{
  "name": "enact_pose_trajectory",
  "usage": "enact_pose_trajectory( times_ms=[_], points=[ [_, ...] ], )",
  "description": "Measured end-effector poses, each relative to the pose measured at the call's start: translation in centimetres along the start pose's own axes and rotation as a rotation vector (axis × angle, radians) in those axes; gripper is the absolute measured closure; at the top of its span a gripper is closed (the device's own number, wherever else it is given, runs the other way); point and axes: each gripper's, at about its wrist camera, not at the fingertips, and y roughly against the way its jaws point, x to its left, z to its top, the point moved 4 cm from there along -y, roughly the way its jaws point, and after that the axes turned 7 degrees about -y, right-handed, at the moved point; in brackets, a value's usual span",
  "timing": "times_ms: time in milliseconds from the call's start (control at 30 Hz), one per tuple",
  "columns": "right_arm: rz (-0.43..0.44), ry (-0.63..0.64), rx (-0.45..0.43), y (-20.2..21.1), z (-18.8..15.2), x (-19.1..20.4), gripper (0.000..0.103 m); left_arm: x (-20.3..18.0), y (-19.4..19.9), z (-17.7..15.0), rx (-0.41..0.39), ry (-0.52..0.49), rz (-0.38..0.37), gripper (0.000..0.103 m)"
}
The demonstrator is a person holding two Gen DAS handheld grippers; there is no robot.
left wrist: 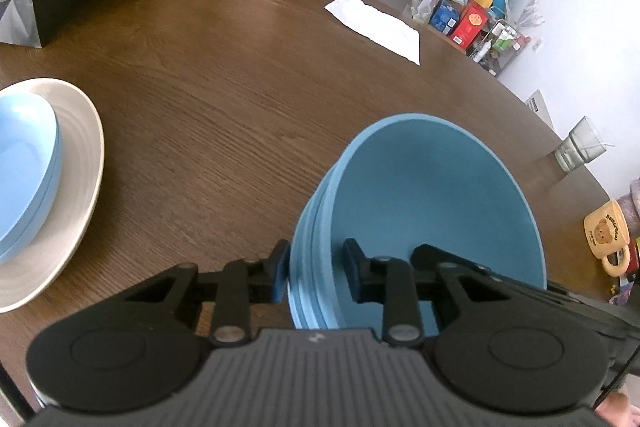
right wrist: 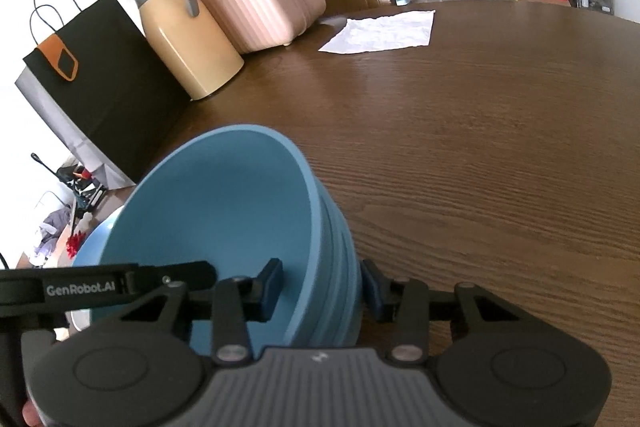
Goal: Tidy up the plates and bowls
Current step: 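Lift the bowl stack with both grippers and carry it over the white plate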
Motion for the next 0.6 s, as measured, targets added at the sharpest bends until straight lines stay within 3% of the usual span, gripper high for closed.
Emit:
enact_pose_trajectory(
  times_ms=[600],
  points=[
    [-0.001, -0.025, -0.014, 0.1, -0.2, -0.1, 0.062, -1.5, 0.4, -0.2, -0.019, -0.04, 0.083, 0.073]
  ],
)
